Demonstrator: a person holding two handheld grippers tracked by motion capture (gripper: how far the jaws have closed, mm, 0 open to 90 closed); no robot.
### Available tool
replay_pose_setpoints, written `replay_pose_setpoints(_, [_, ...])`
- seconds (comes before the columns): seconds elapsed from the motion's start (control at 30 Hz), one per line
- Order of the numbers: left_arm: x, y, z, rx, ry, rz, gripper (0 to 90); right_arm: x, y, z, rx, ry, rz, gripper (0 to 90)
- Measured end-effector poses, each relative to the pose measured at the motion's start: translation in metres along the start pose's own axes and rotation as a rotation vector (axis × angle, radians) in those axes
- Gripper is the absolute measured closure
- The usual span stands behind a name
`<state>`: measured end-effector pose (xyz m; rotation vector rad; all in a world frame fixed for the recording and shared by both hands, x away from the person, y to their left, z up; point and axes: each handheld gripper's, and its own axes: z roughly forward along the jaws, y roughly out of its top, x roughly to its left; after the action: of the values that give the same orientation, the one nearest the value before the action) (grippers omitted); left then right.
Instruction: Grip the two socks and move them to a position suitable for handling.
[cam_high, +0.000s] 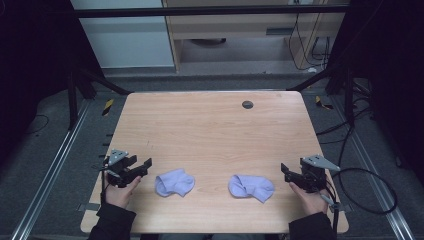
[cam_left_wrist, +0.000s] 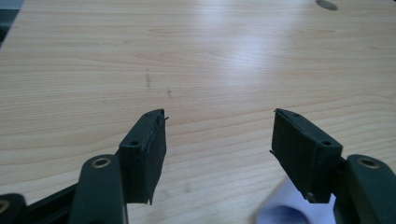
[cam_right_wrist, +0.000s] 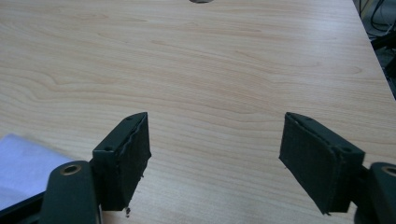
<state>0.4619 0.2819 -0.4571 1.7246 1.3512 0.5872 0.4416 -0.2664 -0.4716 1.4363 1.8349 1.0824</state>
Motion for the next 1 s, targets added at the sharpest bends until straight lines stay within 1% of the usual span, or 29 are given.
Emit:
replay_pose_setpoints(0.1, [-0.011,0.000,-0.001,-0.001,-0.021,0.025,34.5,0.003,0.000,-0.003,-0.003,0.009,-0.017,25.8])
replay_pose_setpoints(0.23, [-0.023,0.000,-0.002,0.000,-0.049,0.050,34.5,0.008,0.001,-0.005,-0.007,0.000,-0.040,26.2])
replay_pose_setpoints(0.3, [-0.027,0.000,-0.002,0.000,-0.062,0.063,34.5,0.010,0.003,-0.006,-0.001,0.006,-0.031,26.2])
replay_pose_setpoints(0.37, [-0.032,0.001,-0.003,0.000,-0.069,0.076,34.5,0.012,0.005,-0.006,0.001,0.008,-0.036,26.1])
replay_pose_setpoints(0.4, [-0.033,0.002,-0.003,-0.001,-0.072,0.074,34.5,0.013,0.007,-0.007,-0.003,0.009,-0.035,26.5])
replay_pose_setpoints(0.43, [-0.036,0.003,-0.003,0.000,-0.079,0.073,34.5,0.014,0.008,-0.008,-0.006,0.014,-0.032,27.2])
replay_pose_setpoints(0.47, [-0.037,0.003,-0.002,-0.001,-0.080,0.074,34.6,0.015,0.011,-0.009,-0.012,0.032,-0.030,27.8])
replay_pose_setpoints(0.5, [-0.039,0.004,-0.002,-0.001,-0.084,0.076,34.7,0.016,0.012,-0.009,-0.013,0.033,-0.033,28.5])
replay_pose_setpoints(0.6, [-0.045,0.007,0.000,-0.005,-0.093,0.086,35.4,0.020,0.016,-0.011,-0.018,0.041,-0.069,34.4])
replay_pose_setpoints(0.63, [-0.045,0.007,0.000,-0.005,-0.093,0.086,35.6,0.021,0.016,-0.011,-0.019,0.053,-0.071,34.5])
replay_pose_setpoints(0.67, [-0.049,0.009,0.001,-0.006,-0.100,0.089,35.9,0.021,0.017,-0.011,-0.016,0.066,-0.074,34.8])
replay_pose_setpoints(0.8, [-0.062,0.011,0.005,-0.004,-0.119,0.114,36.8,0.024,0.020,-0.013,-0.005,0.084,-0.104,36.5])
replay_pose_setpoints(0.9, [-0.073,0.012,0.009,0.002,-0.133,0.136,37.3,0.026,0.020,-0.015,-0.004,0.105,-0.105,38.6])
replay_pose_setpoints(1.0, [-0.085,0.013,0.012,0.005,-0.150,0.155,37.6,0.030,0.020,-0.017,0.015,0.122,-0.109,40.9])
